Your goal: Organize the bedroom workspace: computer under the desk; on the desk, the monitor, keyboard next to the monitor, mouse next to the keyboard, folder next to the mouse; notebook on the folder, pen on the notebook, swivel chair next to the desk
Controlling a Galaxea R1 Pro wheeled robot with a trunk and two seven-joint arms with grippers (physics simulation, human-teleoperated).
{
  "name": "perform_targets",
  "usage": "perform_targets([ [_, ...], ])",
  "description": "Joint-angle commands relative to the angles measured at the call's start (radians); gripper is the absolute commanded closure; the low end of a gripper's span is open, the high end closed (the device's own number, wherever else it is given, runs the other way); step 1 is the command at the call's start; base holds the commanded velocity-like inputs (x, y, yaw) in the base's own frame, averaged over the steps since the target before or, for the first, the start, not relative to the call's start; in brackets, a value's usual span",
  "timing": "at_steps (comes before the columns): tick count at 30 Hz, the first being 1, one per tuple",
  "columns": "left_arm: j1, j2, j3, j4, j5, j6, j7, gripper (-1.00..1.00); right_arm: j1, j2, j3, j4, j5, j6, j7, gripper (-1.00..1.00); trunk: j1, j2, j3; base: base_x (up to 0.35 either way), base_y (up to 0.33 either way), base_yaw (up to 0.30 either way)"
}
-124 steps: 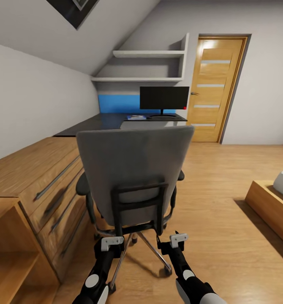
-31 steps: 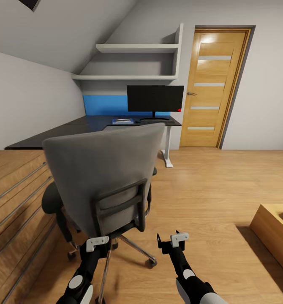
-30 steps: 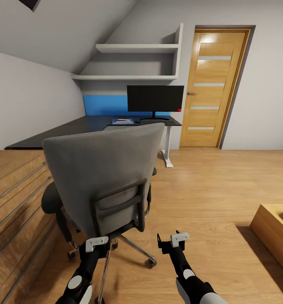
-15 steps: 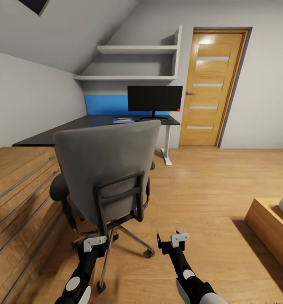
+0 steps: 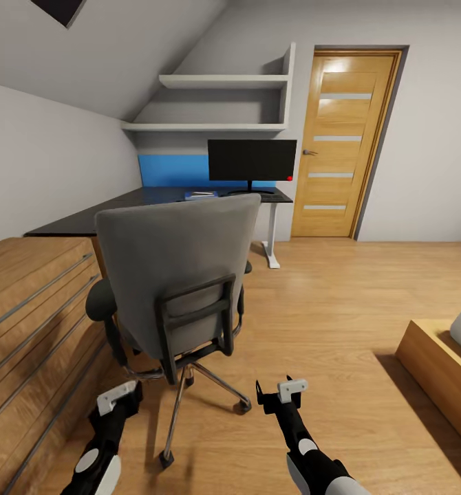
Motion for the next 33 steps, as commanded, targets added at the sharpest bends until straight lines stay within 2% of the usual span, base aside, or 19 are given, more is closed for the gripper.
perform_targets([
  [1, 0.000, 0.001, 0.022, 0.000, 0.011, -0.002, 0.002, -1.00, -0.001, 0.001, -0.006, 0.000, 0.010, -0.003, -0.003, -1.00, 0.000, 0.000, -0.001, -0.002, 0.000, 0.000],
  [3, 0.000, 0.002, 0.078, 0.000, 0.014, 0.013, 0.000, -1.00, -0.001, 0.001, -0.006, -0.001, 0.011, -0.003, -0.004, -1.00, 0.000, 0.000, -0.001, -0.001, 0.000, 0.000],
  [5, 0.000, 0.007, 0.097, 0.000, 0.014, 0.030, 0.002, -1.00, -0.001, 0.001, -0.006, -0.002, 0.011, -0.003, -0.004, -1.00, 0.000, 0.000, -0.001, 0.000, 0.000, 0.000],
  [7, 0.000, 0.029, 0.110, -0.001, 0.015, 0.066, 0.004, -1.00, -0.001, 0.001, -0.007, -0.003, 0.010, -0.002, -0.004, -1.00, 0.000, 0.000, -0.001, 0.000, 0.000, 0.000],
  [9, 0.000, 0.044, 0.113, -0.001, 0.016, 0.095, 0.006, -1.00, -0.001, 0.001, -0.007, -0.003, 0.010, -0.002, -0.004, -1.00, 0.000, 0.000, -0.001, 0.000, 0.000, 0.000],
  [12, -0.001, 0.085, 0.118, -0.006, 0.019, 0.208, 0.010, -1.00, -0.001, 0.001, -0.011, -0.002, 0.003, 0.001, -0.005, -1.00, 0.000, 0.000, -0.001, 0.000, 0.000, 0.000],
  [15, -0.008, 0.102, 0.118, -0.007, 0.020, 0.274, 0.011, -1.00, -0.001, 0.001, -0.013, -0.003, -0.007, 0.003, -0.006, -1.00, 0.000, 0.000, -0.001, 0.000, 0.000, 0.000],
  [20, -0.082, 0.121, 0.120, 0.003, 0.022, 0.365, 0.013, -1.00, -0.001, 0.001, -0.011, -0.004, -0.030, -0.004, -0.003, -1.00, 0.000, 0.000, -0.001, 0.000, 0.000, 0.000],
  [24, -0.143, 0.155, 0.121, 0.017, 0.023, 0.462, 0.015, -1.00, -0.001, 0.001, -0.011, -0.006, -0.036, -0.026, -0.001, -1.00, 0.000, 0.000, -0.001, 0.000, 0.000, 0.000],
  [28, -0.158, 0.163, 0.127, 0.011, 0.021, 0.483, 0.013, -1.00, -0.001, 0.001, -0.012, -0.011, -0.044, -0.033, 0.001, -1.00, 0.000, 0.000, -0.001, 0.000, 0.000, 0.000],
  [33, -0.161, 0.162, 0.163, 0.012, 0.021, 0.485, 0.008, -1.00, 0.000, -0.009, -0.013, -0.012, -0.058, -0.043, 0.001, -1.00, 0.000, 0.000, -0.001, 0.000, 0.000, 0.000],
])
